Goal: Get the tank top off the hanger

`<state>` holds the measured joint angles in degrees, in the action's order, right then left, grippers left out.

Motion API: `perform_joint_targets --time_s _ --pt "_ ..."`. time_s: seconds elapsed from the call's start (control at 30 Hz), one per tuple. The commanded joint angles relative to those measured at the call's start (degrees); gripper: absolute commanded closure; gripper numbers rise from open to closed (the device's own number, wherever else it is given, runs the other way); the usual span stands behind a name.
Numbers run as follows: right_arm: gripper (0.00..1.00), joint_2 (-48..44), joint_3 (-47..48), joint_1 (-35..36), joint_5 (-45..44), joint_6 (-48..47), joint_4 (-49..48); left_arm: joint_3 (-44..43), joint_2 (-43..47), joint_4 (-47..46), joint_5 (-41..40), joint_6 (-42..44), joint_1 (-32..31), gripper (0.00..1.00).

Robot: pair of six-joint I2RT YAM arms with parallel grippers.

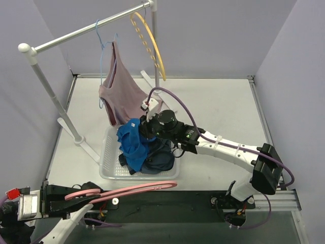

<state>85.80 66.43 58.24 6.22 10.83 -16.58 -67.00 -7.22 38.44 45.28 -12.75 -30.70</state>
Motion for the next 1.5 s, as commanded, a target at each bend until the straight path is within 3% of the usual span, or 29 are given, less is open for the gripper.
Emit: perform_joint_targets --time_s 0.0,0.27,0.37,0.57,0.6,0.7,0.87,1.0,1.03,1.27,1.47 --pt "1.0 -0.29 -6.2 0.12 -1.91 6.57 -11.54 -1.38 -0.51 -0.73 1.74 1.24 0.02 1.0" --pt "1.0 5.6 -16.24 0.21 -2.79 13.6 -17.52 -0.94 -1.13 -0.82 1.66 1.85 0.02 1.0" --pt "1.0 10.51 -16.6 0.65 -3.67 15.01 -16.12 0.03 -1.13 -1.52 0.96 2.21 0.02 1.0" --pt "0.96 10.71 -15.73 1.09 -7.61 17.12 -10.51 1.08 -1.39 -2.14 0.95 2.29 0.02 1.0" --pt "0.83 10.36 -15.2 1.0 -7.71 17.47 -8.93 1.26 -1.39 -2.14 0.78 2.47 0.02 1.0" --pt "0.63 7.64 -13.35 1.26 -6.67 17.73 -3.21 1.7 -1.48 -1.26 -0.01 3.17 0.02 1.0" --pt "0.43 -2.88 -10.1 1.26 -6.04 14.14 6.46 3.37 -1.04 -0.46 -0.45 3.26 0.02 1.0" --pt "0.16 -10.81 -9.31 0.3 -4.73 11.41 9.89 4.16 -1.57 -1.7 -0.1 2.73 0.02 1.0" --pt "0.14 -12.13 -9.04 0.12 -3.94 10.88 10.68 4.33 -1.57 -2.05 -0.27 2.73 0.02 1.0" --pt "0.12 -23.82 -9.39 -0.32 3.26 5.52 19.91 8.28 -2.53 -3.89 -0.1 0.8 0.02 1.0" --pt "0.19 -34.73 -12.82 -0.32 11.69 3.85 19.83 10.92 -2.27 -4.16 -0.36 1.41 0.02 1.0"
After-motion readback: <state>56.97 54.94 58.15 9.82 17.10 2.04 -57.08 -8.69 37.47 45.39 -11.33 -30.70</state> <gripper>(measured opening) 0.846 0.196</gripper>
